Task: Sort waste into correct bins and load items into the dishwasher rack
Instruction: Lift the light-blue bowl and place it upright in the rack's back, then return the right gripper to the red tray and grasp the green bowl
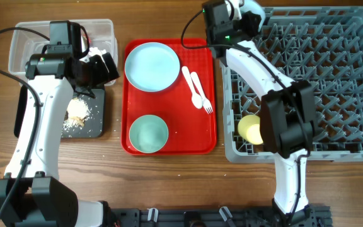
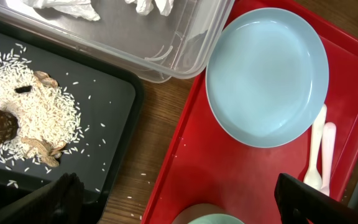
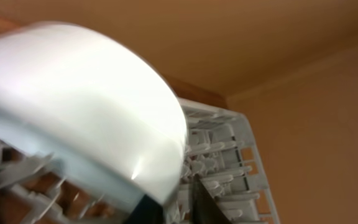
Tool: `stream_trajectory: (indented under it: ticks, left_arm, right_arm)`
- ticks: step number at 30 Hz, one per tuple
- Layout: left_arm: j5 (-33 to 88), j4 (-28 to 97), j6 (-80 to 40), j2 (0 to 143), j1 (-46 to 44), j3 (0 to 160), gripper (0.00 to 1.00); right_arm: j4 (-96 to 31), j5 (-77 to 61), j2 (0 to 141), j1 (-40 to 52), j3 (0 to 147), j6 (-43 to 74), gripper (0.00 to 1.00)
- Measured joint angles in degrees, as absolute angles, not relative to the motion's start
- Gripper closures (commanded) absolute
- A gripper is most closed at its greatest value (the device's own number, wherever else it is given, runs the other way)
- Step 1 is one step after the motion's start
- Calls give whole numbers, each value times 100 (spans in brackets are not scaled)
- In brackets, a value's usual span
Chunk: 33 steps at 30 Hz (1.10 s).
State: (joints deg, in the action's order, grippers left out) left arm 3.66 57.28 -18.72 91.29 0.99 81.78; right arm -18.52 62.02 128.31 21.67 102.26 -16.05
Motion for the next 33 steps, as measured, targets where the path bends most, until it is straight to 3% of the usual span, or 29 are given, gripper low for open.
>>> stream_trajectory:
  ticks: [4,11,18,24,29,31,33]
  left_arm:
    - [366,5728,-1872,9129,99,8178,0]
    - [366,5728,-1872,9129,99,8178,0]
    - [366,5728,-1872,9129,99,8178,0]
    - [366,5728,-1872,9129,99,8178,0]
    - [366,5725,-1872,9129,99,8178,0]
    - [366,5730,-1872,9129,99,8178,0]
    - [366,5730,-1872,9129,99,8178,0]
  right_arm:
    - [-2071,6149,12879,2252,10224,-1667,56]
    - [-2322,6106,12881,2464,10224,-1605,56]
    - [-2939,5636,12853,2552,10224,-1111,45]
    - [-3328,4869,12267,2552,10213,-537,31]
    - [-3811,3728,11319,2547,10215,-47,9]
    - [-4143,2812,10919,2545,10217,268,9]
    - [-4451,1798,10715,2545,10239,556,20]
